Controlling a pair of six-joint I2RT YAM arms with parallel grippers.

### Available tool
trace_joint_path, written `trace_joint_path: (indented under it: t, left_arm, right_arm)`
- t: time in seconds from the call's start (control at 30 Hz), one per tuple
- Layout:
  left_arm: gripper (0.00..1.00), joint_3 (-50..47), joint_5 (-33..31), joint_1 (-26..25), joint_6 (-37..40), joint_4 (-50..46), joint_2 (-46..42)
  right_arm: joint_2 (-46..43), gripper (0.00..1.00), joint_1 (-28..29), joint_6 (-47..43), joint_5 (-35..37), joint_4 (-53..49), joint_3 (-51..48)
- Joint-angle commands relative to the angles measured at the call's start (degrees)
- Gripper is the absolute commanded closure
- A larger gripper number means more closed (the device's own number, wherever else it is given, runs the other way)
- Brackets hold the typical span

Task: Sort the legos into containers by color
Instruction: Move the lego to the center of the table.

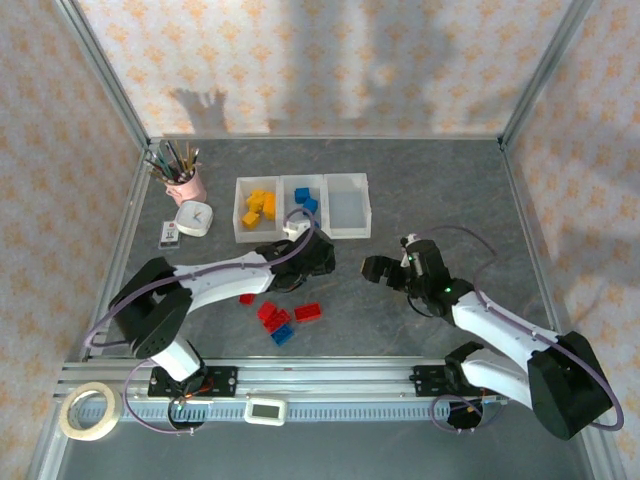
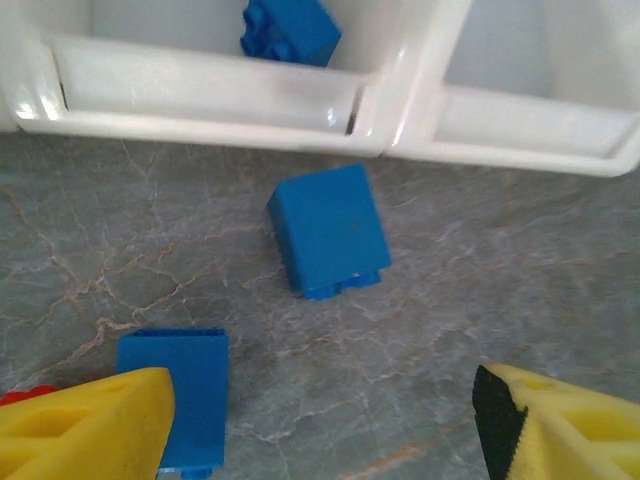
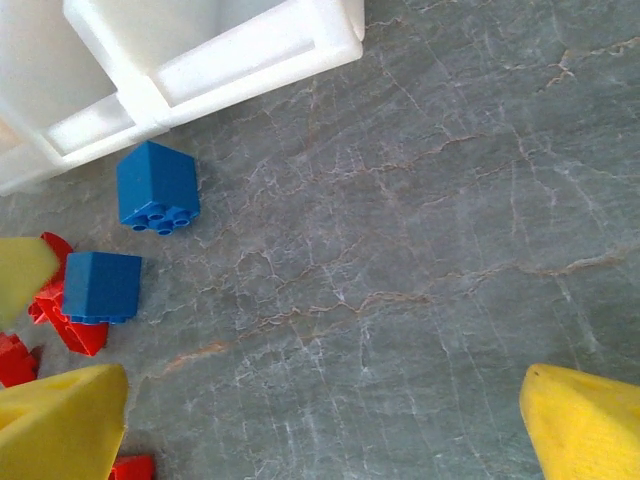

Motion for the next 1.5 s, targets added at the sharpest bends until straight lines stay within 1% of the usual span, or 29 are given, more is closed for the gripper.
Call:
trace_joint_path:
  t: [0.0, 0.13, 0.33, 0.57, 0.63, 0.67, 0.73, 0.83, 0.93, 1.1, 1.2, 1.33, 1.47]
  left_arm:
    - [0.20, 2.9, -3.7, -0.4, -1.1, 1.1, 3.5]
    - [0.20, 6.2, -6.1, -0.4, -0.7, 0.0, 8.1]
    - [0.20, 10.0, -8.8, -0.3, 0.3, -1.2, 12.1]
    - [0.22, 13.7, -8.9, 1.2, 1.4, -2.0, 16.1]
    - [0.24, 14.5, -8.7, 1.7, 1.8, -2.0, 16.1]
    - [0.25, 15.0, -8.6, 1.9, 2.0, -1.9, 18.0]
    - [0.28, 16.3, -8.6, 2.3, 2.4, -2.9, 18.5]
    - [0.29, 16.5, -7.7, 2.1, 2.6, -3.6, 17.9]
    - [0.29, 14.3, -6.6, 1.4, 1.6, -4.0, 16.8]
    - [0.28, 7.7, -5.2, 0.8, -0.2, -2.6, 10.4]
    - [0.27, 5.7, -4.5, 0.2, -0.6, -3.3, 7.4]
    - [0.25, 4.8, -6.1, -0.5, -0.6, -5.0, 4.2]
    - [0.23, 5.3, -10.3, -0.3, -1.1, -7.6, 3.2]
  right_arm:
    - [-0.7, 0.00, -0.1, 0.2, 2.4, 2.4, -0.5]
    - [-0.6, 0.00, -0.3, 0.1, 2.7, 2.3, -0.5]
    - [-0.4, 0.00, -0.3, -0.3, 3.3, 2.1, -0.6]
    - [0.4, 0.00, -0.3, -0.4, 3.4, 2.3, -0.2]
    - [0.5, 0.00, -0.3, -0.5, 3.3, 2.2, 0.0]
    - [0.5, 0.00, -0.4, -0.5, 3.3, 2.1, 0.0]
    - [0.5, 0.00, -0.4, -0.5, 3.4, 1.9, 0.2]
    - [0.4, 0.00, -0.4, -0.6, 3.6, 1.4, 0.4]
    - [0.1, 0.00, -0.4, -0.7, 3.8, 1.3, 0.3]
    - [0.6, 0.00, -0.4, -0.4, 3.6, 2.1, 0.3]
    - [1.5, 0.00, -0.4, -0.4, 3.2, 2.2, 0.9]
    - [2.2, 0.00, -0.4, -0.3, 2.9, 2.5, 1.4]
    - [2.2, 0.00, -0.4, 0.0, 2.6, 2.8, 1.3]
